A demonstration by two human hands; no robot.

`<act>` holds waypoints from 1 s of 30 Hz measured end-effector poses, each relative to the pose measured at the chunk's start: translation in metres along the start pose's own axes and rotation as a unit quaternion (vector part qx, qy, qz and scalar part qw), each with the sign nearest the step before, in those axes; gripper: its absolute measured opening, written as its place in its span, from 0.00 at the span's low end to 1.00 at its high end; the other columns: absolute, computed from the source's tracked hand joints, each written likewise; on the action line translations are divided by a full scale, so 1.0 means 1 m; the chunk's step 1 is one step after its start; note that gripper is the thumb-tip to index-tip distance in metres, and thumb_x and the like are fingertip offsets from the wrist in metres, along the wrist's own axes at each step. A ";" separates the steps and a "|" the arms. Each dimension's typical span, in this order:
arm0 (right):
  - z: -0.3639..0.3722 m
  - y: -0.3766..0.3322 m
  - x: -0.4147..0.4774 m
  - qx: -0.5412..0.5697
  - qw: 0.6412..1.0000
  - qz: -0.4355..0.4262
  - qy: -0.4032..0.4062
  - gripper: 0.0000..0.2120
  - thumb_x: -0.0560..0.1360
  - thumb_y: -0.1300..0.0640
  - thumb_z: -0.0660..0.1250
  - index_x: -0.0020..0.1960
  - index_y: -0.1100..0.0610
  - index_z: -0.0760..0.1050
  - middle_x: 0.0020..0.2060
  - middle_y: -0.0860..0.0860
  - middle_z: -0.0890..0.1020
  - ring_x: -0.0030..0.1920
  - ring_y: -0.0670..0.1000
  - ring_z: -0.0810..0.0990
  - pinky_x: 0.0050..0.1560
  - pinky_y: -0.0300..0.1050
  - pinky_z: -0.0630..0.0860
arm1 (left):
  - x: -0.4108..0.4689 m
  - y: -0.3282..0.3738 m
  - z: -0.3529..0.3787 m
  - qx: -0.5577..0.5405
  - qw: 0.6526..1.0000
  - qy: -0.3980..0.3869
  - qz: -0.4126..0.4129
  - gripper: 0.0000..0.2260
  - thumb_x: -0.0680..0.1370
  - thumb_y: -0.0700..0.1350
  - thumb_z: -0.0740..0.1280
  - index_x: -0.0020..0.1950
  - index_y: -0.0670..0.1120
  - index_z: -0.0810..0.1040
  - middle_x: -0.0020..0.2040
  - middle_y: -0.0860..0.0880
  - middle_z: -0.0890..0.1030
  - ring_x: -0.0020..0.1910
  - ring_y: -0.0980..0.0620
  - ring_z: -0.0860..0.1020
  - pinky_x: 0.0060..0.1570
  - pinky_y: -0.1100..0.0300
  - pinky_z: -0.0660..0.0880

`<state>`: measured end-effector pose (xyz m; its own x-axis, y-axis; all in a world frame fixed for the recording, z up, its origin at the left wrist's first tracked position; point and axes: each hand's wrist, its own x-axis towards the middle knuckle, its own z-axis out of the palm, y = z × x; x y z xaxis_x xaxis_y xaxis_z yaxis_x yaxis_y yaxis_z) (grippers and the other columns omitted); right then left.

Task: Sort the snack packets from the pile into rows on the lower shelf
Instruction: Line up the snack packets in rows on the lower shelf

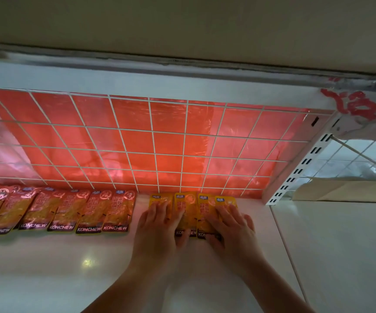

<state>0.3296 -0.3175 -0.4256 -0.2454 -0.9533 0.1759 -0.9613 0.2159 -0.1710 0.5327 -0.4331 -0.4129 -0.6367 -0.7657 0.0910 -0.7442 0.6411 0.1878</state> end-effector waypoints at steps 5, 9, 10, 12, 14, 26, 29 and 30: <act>0.000 -0.001 0.001 0.003 1.000 -0.009 -0.004 0.23 0.75 0.39 0.64 0.69 0.41 0.74 0.72 0.46 0.74 0.73 0.59 0.71 0.63 0.59 0.72 | 0.001 0.000 0.002 -0.009 1.000 0.003 -0.006 0.27 0.79 0.66 0.58 0.73 0.55 0.76 0.74 0.44 0.75 0.74 0.37 0.69 0.70 0.41 0.69; 0.000 -0.003 0.002 -0.009 1.000 -0.006 -0.012 0.24 0.76 0.39 0.62 0.71 0.40 0.71 0.73 0.45 0.73 0.74 0.59 0.71 0.64 0.62 0.73 | 0.001 -0.001 0.004 -0.020 1.000 0.016 -0.006 0.26 0.79 0.64 0.59 0.72 0.53 0.76 0.73 0.45 0.74 0.74 0.39 0.68 0.70 0.43 0.69; 0.000 -0.003 0.002 -0.013 1.000 -0.006 -0.015 0.24 0.77 0.39 0.61 0.72 0.40 0.71 0.74 0.45 0.73 0.74 0.59 0.71 0.64 0.63 0.73 | 0.002 -0.001 0.004 -0.021 1.000 0.018 -0.003 0.26 0.79 0.64 0.59 0.73 0.53 0.75 0.73 0.44 0.73 0.74 0.38 0.68 0.71 0.43 0.69; 0.000 -0.004 0.002 -0.017 1.000 -0.006 -0.023 0.24 0.78 0.38 0.60 0.73 0.40 0.70 0.75 0.45 0.72 0.75 0.59 0.69 0.64 0.64 0.73 | 0.002 -0.001 0.004 -0.020 1.000 0.017 0.008 0.27 0.79 0.63 0.60 0.76 0.56 0.73 0.75 0.44 0.71 0.75 0.38 0.67 0.71 0.42 0.68; 0.000 -0.004 0.002 -0.017 1.000 -0.010 -0.022 0.24 0.79 0.39 0.59 0.74 0.40 0.69 0.75 0.45 0.71 0.76 0.60 0.69 0.64 0.64 0.72 | 0.002 0.000 0.003 -0.014 1.000 0.011 0.015 0.27 0.79 0.63 0.61 0.78 0.60 0.70 0.77 0.43 0.70 0.76 0.37 0.65 0.72 0.42 0.67; 0.002 -0.005 0.004 -0.028 0.999 -0.012 0.010 0.21 0.81 0.43 0.55 0.72 0.41 0.71 0.73 0.47 0.74 0.72 0.62 0.73 0.59 0.64 0.74 | 0.003 -0.001 -0.001 -0.017 1.000 -0.011 0.012 0.28 0.76 0.53 0.59 0.78 0.60 0.70 0.78 0.44 0.68 0.78 0.38 0.62 0.73 0.43 0.64; 0.001 -0.007 0.005 -0.026 1.000 -0.008 0.007 0.21 0.81 0.43 0.54 0.72 0.41 0.71 0.73 0.47 0.74 0.73 0.61 0.72 0.59 0.63 0.73 | 0.002 -0.002 -0.001 -0.013 1.000 -0.011 0.012 0.27 0.77 0.53 0.59 0.78 0.59 0.70 0.78 0.44 0.68 0.78 0.38 0.63 0.73 0.43 0.64; 0.000 -0.007 0.005 -0.025 1.000 -0.008 0.006 0.21 0.81 0.43 0.54 0.72 0.41 0.71 0.73 0.47 0.74 0.73 0.61 0.72 0.59 0.63 0.73 | 0.002 -0.002 -0.001 -0.013 1.000 -0.009 0.012 0.27 0.78 0.53 0.59 0.78 0.59 0.71 0.77 0.43 0.69 0.77 0.37 0.63 0.73 0.43 0.64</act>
<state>0.3350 -0.3235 -0.4240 -0.2313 -0.9541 0.1901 -0.9700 0.2113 -0.1200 0.5330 -0.4356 -0.4121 -0.6583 -0.7487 0.0782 -0.7230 0.6578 0.2110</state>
